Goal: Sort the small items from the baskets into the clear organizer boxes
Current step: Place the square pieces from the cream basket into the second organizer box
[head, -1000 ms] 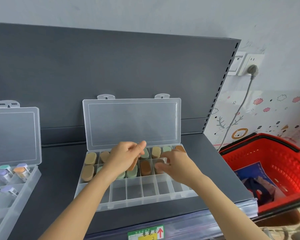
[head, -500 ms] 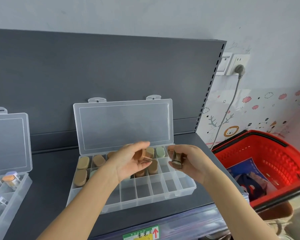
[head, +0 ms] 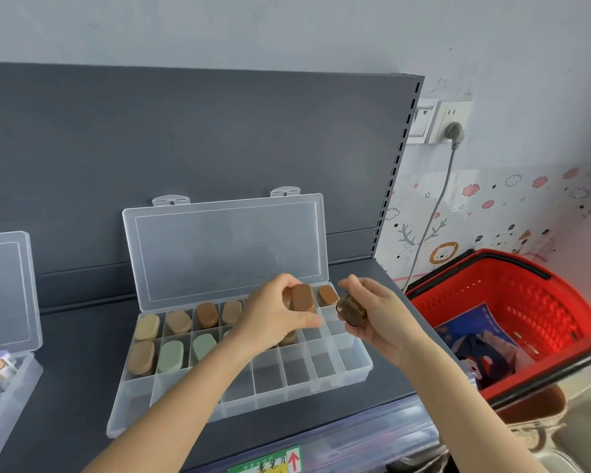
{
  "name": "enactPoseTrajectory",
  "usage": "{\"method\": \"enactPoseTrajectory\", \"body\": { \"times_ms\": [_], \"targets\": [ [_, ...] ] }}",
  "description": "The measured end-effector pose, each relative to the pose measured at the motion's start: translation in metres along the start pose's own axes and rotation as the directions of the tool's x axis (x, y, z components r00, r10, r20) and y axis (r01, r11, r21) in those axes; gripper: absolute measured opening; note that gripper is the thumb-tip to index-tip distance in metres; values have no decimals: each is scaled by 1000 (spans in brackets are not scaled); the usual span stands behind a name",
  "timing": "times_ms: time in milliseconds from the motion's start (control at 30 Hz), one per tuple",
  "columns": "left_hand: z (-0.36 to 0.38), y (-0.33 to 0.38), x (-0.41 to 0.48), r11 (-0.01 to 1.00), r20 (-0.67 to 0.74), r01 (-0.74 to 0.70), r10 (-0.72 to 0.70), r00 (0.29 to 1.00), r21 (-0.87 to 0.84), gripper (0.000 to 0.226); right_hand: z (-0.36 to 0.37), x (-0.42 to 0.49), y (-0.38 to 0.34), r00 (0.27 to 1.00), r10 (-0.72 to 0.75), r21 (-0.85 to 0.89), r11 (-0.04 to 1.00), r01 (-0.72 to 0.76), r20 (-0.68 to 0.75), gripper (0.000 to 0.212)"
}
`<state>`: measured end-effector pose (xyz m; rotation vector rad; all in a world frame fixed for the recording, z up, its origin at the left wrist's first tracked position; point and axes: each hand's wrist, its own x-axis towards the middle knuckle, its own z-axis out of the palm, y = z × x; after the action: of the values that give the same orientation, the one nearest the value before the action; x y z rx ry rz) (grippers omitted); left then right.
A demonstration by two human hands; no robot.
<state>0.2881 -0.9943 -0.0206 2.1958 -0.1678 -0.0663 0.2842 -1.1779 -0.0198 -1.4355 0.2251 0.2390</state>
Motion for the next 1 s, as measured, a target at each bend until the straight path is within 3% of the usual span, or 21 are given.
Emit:
{"method": "enactPoseTrajectory", "body": {
  "times_ms": [233, 500, 700, 767, 867, 1000],
  "targets": [
    [20, -8, 8, 957, 54, -125, 115, 992, 261, 52, -12, 6, 1, 991, 0, 151, 988, 20, -131, 22],
    [28, -11, 15, 918, 98, -120, 89, 991, 379, 52, -19, 13, 15, 962, -204, -245, 957, 157, -182, 21],
    [26, -16, 12, 880, 152, -90, 20, 988, 467, 57, -23, 17, 21, 944, -292, -404, 891, 209, -154, 23],
    [26, -16, 11, 875, 159, -92, 17, 987, 476, 62, -22, 18, 22, 933, -336, -512, 828, 230, -124, 25],
    [25, -15, 10, 882, 148, -93, 27, 989, 462, 70, -18, 21, 27, 887, -459, -737, 614, 282, -44, 31],
    [19, -17, 3, 878, 106, -96, 52, 993, 468, 69, -9, 19, 34, 855, -496, -837, 394, 379, 154, 35]
  ]
}}
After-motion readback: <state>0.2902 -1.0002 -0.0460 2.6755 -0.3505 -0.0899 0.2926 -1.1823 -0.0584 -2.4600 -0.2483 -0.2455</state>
